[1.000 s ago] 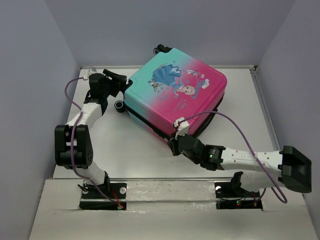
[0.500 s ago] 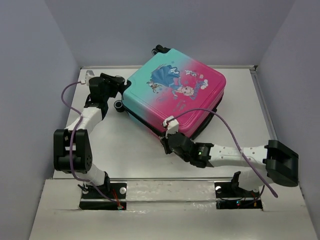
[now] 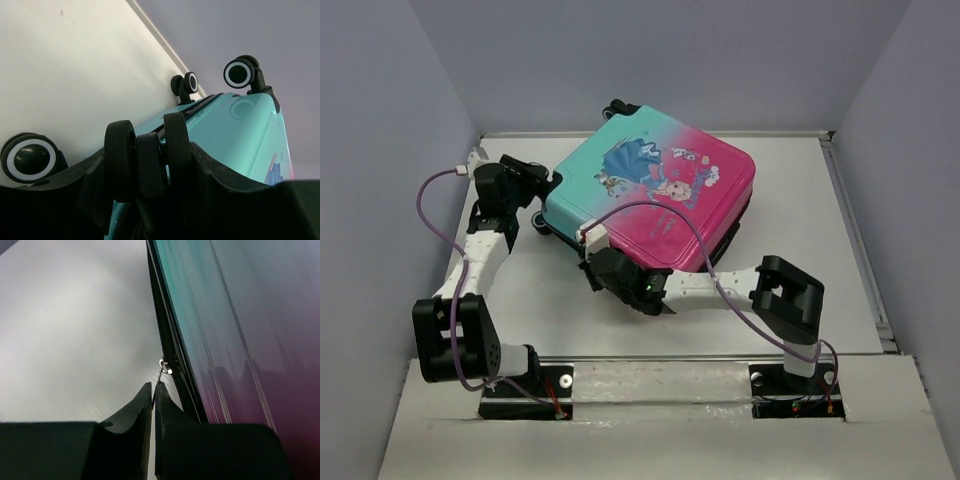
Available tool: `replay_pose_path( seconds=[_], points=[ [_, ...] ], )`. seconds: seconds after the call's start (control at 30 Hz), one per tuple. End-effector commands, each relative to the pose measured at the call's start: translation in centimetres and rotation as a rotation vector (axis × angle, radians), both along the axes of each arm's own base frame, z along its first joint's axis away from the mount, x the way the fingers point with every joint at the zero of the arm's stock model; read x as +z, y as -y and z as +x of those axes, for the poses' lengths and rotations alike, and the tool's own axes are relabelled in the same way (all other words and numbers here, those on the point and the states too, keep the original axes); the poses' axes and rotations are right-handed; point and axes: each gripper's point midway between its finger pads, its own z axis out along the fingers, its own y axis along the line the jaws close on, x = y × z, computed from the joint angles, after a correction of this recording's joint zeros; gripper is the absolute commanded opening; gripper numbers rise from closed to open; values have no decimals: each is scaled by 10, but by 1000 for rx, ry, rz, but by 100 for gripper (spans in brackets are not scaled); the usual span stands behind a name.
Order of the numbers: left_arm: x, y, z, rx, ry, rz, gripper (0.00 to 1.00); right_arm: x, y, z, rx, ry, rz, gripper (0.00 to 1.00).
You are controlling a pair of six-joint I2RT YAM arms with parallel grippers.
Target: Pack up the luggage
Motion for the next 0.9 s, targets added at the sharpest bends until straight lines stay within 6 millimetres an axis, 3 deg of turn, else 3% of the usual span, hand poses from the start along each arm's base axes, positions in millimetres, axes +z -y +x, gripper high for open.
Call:
replay_pose_path(
  seconds=[0.0,0.03,0.1,0.13,0.17,0.2,0.3,0.33,0.43,0.47,0.5,0.53,0.6,0.63,0.77,0.87],
  points=[
    [48,11,-19,-193,121,202,6,76,-66,-56,359,-12,285,18],
    [45,10,-21,-190,117,205,6,74,-58,-59,353,-37,270,31],
    [44,9,-25,-183,117,211,6,88,-29,-80,362,-109,243,64],
    [42,10,-28,-183,120,202,6,82,-12,-88,345,-165,230,83],
    [40,11,-29,-185,118,188,6,88,2,-94,339,-191,228,89],
    [38,14,-30,-189,118,164,6,105,30,-105,336,-212,233,96],
    [34,22,-32,-201,115,144,6,127,75,-110,257,-225,268,100],
    [31,26,-35,-198,115,140,6,153,97,-114,241,-204,333,100],
    [27,29,-42,-192,119,138,6,175,159,-75,-44,-139,351,100],
    [26,34,-44,-201,120,139,6,166,193,-51,-226,-102,297,100],
    [25,42,-47,-214,122,141,6,163,213,-37,-313,-88,285,100],
    [24,48,-53,-226,126,143,6,156,250,-9,-451,-79,284,100],
    [22,50,-57,-217,127,152,6,142,288,15,-573,-90,263,100],
    [20,52,-63,-220,132,153,6,138,322,34,-692,-82,263,100],
    [16,66,-77,-245,142,165,6,114,375,58,-841,-108,224,100],
    [10,80,-90,-274,145,170,6,100,378,71,-810,-170,206,100]
  ],
)
